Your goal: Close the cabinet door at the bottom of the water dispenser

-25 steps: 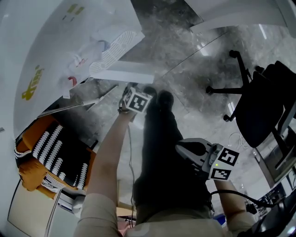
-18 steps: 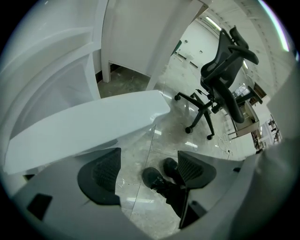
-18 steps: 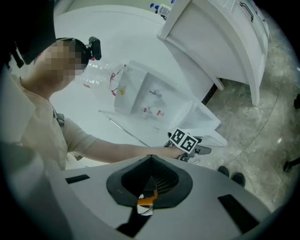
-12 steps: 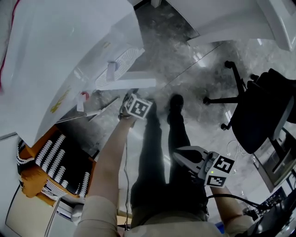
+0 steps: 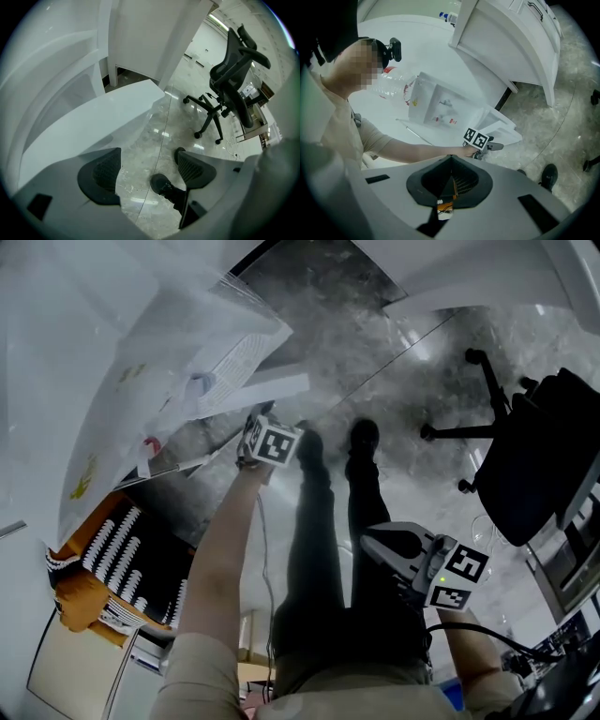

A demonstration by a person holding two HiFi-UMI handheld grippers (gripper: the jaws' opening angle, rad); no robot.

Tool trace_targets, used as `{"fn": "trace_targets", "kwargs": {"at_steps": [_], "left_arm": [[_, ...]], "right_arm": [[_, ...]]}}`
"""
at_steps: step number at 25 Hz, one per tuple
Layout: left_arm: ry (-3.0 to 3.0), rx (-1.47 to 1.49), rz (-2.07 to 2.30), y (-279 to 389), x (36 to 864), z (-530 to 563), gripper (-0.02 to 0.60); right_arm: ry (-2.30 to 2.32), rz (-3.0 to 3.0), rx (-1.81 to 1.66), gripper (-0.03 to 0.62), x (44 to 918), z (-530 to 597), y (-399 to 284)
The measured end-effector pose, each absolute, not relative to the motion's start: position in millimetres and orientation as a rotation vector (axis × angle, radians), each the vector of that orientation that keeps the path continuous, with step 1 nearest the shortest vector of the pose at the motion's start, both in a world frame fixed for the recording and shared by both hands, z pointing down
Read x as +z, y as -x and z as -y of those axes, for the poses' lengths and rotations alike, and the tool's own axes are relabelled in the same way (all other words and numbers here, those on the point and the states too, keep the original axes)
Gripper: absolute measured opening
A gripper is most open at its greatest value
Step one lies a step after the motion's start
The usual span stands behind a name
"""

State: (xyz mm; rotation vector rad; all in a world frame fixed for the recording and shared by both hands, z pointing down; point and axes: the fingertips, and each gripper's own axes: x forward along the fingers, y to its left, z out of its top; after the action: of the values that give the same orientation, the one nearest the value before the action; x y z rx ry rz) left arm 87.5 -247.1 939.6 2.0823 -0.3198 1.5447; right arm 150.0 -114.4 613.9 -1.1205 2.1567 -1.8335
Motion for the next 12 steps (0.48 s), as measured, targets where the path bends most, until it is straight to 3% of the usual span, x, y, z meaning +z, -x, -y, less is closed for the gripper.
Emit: {"fn": "trace_targets", "kwargs": {"at_steps": [12], "left_arm": [[-2.064,1.507,0.415,-119.5,943.4,258.5,0.365]], "right_arm": [[1.147,-2.109,-1.839,0.000,625.9,94.5,-183.9]]}}
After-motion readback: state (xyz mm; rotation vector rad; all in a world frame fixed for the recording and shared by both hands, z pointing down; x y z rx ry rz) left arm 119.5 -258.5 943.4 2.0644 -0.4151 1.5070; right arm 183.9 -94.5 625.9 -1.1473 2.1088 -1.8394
